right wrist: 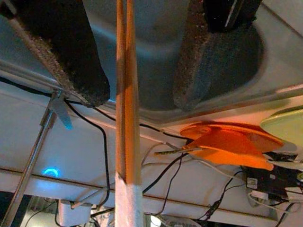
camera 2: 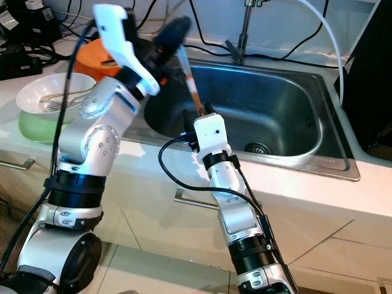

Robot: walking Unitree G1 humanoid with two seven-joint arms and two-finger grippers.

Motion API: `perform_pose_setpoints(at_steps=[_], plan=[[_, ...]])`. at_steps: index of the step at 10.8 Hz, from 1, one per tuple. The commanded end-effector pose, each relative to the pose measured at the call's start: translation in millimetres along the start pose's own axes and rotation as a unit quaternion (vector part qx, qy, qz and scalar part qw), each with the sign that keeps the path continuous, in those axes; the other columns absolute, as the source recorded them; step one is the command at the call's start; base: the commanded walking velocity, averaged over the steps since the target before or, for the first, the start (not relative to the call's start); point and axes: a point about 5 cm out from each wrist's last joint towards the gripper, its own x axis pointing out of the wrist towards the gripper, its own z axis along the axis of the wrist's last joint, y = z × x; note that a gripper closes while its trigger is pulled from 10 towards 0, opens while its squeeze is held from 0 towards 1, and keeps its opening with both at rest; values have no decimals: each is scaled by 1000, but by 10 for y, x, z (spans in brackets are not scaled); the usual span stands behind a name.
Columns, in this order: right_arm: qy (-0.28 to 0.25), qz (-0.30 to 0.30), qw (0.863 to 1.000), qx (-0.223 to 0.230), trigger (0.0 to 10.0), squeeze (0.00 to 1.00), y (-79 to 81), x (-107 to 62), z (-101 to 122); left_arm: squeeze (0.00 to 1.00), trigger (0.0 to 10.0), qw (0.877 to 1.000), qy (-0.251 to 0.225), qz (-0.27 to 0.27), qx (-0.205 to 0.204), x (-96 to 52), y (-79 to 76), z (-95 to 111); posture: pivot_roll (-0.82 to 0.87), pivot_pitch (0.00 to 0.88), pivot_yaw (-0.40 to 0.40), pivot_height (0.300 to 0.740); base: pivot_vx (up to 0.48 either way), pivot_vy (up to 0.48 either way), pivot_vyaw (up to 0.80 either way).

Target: Kitchen organization

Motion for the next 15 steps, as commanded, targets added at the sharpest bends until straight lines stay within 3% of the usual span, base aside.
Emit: perform_pose_setpoints(at_steps=[1, 3, 4, 5, 12, 14, 15], plan=[[5, -8, 1000, -5, 10000, 0, -30, 38, 12, 0, 10000, 1000, 8, -18, 3, -5, -49, -2, -128, 0, 26, 740, 0, 0, 0], [10, -18, 1000, -5, 10000, 0, -61, 47, 0, 0, 10000, 1000, 15, -24, 2, -9, -63, -14, -127, 0, 26, 740, 0, 0, 0], [16, -26, 1000, -7, 4549, 0, -90, 52, -13, 0, 10000, 1000, 18, -24, 5, -11, -54, -13, -126, 0, 25, 740, 0, 0, 0], [23, -27, 999, -9, 196, 0, -99, 52, -36, 0, 10000, 999, 21, -25, 9, -14, -53, -14, -124, 0, 23, 740, 0, 0, 0], [24, -29, 999, -1, 0, 0, -101, 67, -40, 0, 10000, 999, 34, -33, -4, -7, -67, -34, -121, 0, 20, 740, 0, 0, 0], [24, -30, 999, 1, 0, 0, -104, 66, -41, 1000, 10000, 999, 44, -31, -2, -5, -60, -63, -121, 0, 20, 740, 0, 0, 0], [25, -31, 999, 1, 0, 0, -105, 66, -43, 1000, 10000, 998, 46, -31, 1, -5, -59, -66, -121, 0, 20, 740, 0, 0, 0]])
